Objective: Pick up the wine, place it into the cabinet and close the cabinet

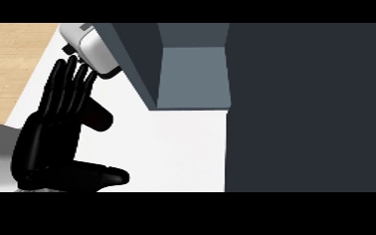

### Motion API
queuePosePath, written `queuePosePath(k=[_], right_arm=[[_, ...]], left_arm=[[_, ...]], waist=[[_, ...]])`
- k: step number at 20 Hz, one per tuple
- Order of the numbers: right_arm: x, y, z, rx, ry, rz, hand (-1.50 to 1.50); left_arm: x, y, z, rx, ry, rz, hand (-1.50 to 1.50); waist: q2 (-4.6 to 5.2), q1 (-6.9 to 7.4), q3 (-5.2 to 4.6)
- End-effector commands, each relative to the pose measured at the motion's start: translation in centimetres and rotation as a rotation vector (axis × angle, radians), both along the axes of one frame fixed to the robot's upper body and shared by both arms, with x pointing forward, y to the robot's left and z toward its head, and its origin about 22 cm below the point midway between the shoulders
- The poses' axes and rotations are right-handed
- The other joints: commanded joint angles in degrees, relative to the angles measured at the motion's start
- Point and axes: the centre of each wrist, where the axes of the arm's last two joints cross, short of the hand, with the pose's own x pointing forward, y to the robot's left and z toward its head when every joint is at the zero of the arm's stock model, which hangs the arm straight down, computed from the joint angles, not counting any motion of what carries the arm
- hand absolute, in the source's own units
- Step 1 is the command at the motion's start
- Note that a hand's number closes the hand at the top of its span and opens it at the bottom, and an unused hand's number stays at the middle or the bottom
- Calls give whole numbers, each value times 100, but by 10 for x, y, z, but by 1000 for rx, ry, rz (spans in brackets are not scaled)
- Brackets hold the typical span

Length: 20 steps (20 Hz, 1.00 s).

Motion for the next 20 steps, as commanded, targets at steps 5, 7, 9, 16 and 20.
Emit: queuePosePath(k=[5,7,9,16,20], right_arm=[[-18,5,29,17,22,17,-150],[-18,-4,38,-25,49,28,-150],[-25,6,50,-7,27,35,-150],[-33,16,62,13,27,23,-150],[-39,24,66,10,26,27,-150]], left_arm=[[-23,-16,36,-62,31,-34,-150],[-30,-20,38,-67,24,-41,-150],[-21,-29,43,-74,27,-35,-150],[-26,-27,67,-89,24,22,-150],[-38,-14,67,-72,31,63,-150]], waist=[[-8,45,-3],[-8,48,-3],[-7,32,-4],[-11,22,-4],[-16,33,-6]])
